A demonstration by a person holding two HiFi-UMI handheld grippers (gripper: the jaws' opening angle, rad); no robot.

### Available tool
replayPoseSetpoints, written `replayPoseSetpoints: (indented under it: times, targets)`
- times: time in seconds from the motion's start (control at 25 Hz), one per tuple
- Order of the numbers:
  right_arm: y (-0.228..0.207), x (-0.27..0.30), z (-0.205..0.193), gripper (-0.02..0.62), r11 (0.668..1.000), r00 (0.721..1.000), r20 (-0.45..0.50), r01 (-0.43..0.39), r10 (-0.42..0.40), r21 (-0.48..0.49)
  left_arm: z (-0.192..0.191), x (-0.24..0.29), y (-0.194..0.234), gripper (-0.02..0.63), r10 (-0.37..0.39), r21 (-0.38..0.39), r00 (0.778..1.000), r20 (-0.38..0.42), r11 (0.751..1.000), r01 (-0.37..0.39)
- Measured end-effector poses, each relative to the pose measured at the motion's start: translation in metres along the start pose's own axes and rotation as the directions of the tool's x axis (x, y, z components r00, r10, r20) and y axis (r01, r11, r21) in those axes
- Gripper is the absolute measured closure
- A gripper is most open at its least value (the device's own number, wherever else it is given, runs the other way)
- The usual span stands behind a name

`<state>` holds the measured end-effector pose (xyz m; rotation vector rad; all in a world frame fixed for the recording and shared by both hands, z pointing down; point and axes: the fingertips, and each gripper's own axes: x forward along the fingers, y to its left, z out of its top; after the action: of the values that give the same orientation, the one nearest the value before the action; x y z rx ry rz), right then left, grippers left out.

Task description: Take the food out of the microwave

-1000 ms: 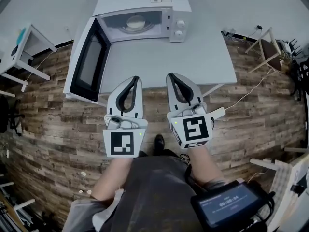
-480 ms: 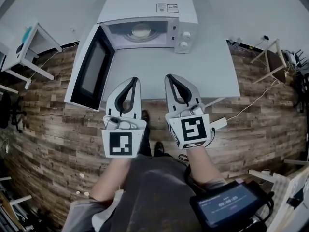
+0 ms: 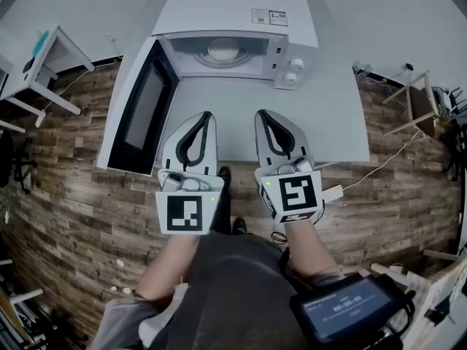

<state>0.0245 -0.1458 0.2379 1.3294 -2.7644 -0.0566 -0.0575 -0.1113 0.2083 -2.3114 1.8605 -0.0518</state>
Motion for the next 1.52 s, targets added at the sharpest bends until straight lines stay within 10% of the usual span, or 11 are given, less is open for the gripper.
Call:
replayPoseSetpoints:
  times: [1.52]
  targets:
    - [-0.045,0.221,0.037,0.588,0.995,1.000,0.008,-0.028,0.029,-0.097,-0.097,0.155,0.107,0.598,-0.019,-0.163,0.996,-0.082,0.987,0.005]
